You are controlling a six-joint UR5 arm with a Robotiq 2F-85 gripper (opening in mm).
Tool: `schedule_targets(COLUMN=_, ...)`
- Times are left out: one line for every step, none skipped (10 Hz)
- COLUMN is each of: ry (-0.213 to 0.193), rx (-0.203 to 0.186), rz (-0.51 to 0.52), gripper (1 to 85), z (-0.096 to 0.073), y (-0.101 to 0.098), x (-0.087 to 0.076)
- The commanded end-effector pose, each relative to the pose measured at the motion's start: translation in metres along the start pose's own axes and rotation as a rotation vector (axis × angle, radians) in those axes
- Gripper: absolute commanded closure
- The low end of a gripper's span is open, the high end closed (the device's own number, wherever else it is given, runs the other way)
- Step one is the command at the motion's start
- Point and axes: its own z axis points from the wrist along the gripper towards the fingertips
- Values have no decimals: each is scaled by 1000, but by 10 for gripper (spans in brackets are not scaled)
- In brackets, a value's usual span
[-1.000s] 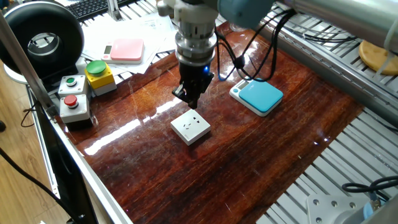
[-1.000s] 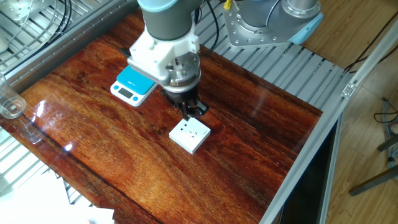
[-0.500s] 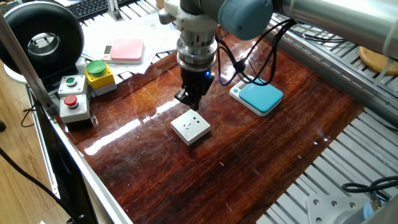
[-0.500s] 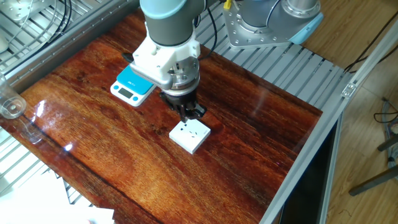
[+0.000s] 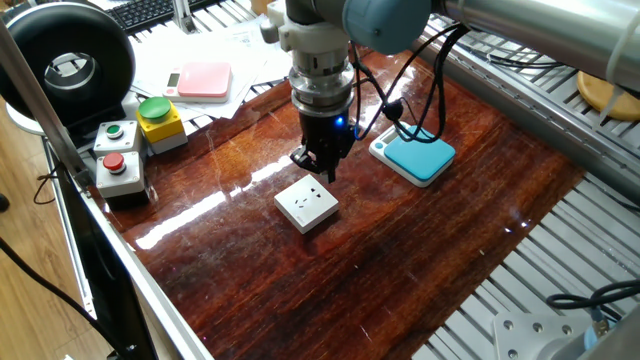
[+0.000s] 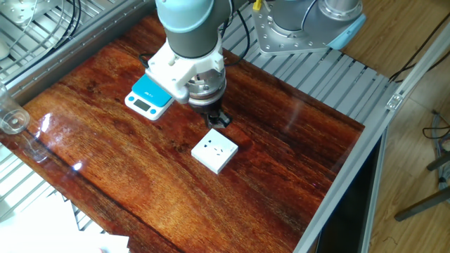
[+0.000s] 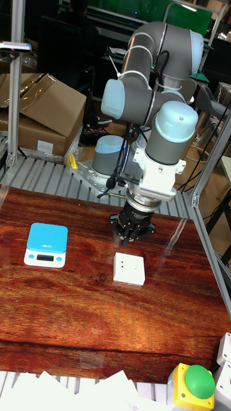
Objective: Place the block on the scale
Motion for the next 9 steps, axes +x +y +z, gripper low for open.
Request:
schedule_targets(ry=3, rx=26, rz=54, gripper=847, z=-1, y=-7, x=1)
schedule_targets(ry=47, rx=-66, rz=35, gripper=847, z=-2, y=17, x=12)
schedule_targets(ry=45, rx=-36, rz=31, gripper=847, z=-2, y=9, x=11)
schedule_targets(ry=59, rx=87, rz=-6, gripper=847, z=-3, y=-23, x=15)
schedule_targets(ry=60, rx=70, rz=-24, gripper=847, z=-2, y=-19, x=15)
schedule_targets(ry=66, rx=-21, rz=-41, gripper=847, z=-2, y=4, x=17)
schedule_targets(ry=59, rx=-48, rz=-47, gripper=847, z=-2, y=11, x=15)
schedule_targets(ry=70, rx=-69, rz=-36, gripper=840, z=-2, y=17, x=18)
schedule_targets(ry=60, rx=-46, rz=-85, gripper=663, z=-2, y=10, x=16)
